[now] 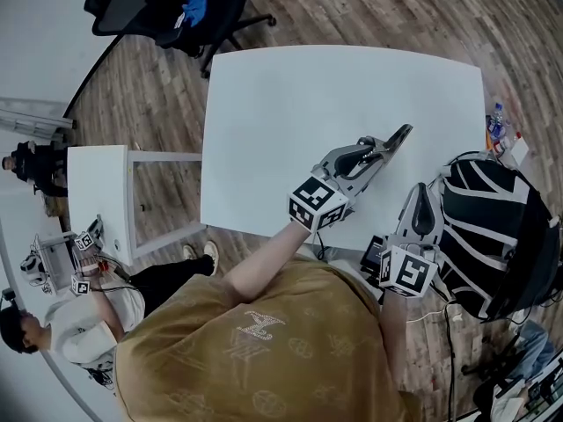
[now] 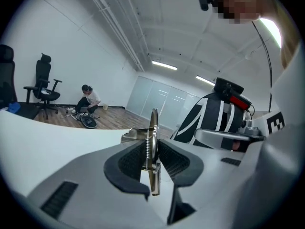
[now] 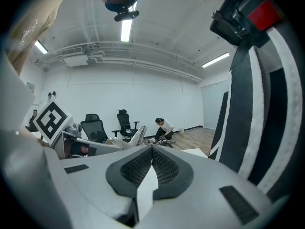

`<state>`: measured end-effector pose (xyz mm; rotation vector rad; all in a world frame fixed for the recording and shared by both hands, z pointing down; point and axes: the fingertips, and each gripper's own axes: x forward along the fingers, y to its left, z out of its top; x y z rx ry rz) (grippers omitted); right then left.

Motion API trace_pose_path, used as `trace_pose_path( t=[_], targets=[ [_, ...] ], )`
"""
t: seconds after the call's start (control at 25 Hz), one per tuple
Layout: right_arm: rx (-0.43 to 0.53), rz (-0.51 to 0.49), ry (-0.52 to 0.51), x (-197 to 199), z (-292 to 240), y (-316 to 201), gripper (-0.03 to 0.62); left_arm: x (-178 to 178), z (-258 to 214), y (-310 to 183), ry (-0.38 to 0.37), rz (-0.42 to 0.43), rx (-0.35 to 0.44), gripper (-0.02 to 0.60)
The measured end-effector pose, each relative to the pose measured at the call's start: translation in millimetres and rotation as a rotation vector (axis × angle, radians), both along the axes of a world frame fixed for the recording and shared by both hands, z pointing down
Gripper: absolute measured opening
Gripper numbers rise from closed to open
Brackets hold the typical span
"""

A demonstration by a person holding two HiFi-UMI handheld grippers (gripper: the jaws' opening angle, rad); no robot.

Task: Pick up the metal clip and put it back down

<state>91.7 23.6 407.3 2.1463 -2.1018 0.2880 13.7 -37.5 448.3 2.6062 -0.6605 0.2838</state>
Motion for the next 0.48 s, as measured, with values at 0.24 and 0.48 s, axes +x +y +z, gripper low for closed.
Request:
trace_pose_path(
  t=[0.24,0.48],
  targets=[
    [-0.043,-0.006,0.004,1.3,15.5,-1.2,0.006,-2.4,27.3,-0.3,-0.008,-0.012,-0.128,0.095],
    [-0.082,-0.006,0.0,1.9,31.3,-1.4,0.006,-6.4,50.1,-2.4,-0.036,-0.019,-0.211,0.095]
  ],
)
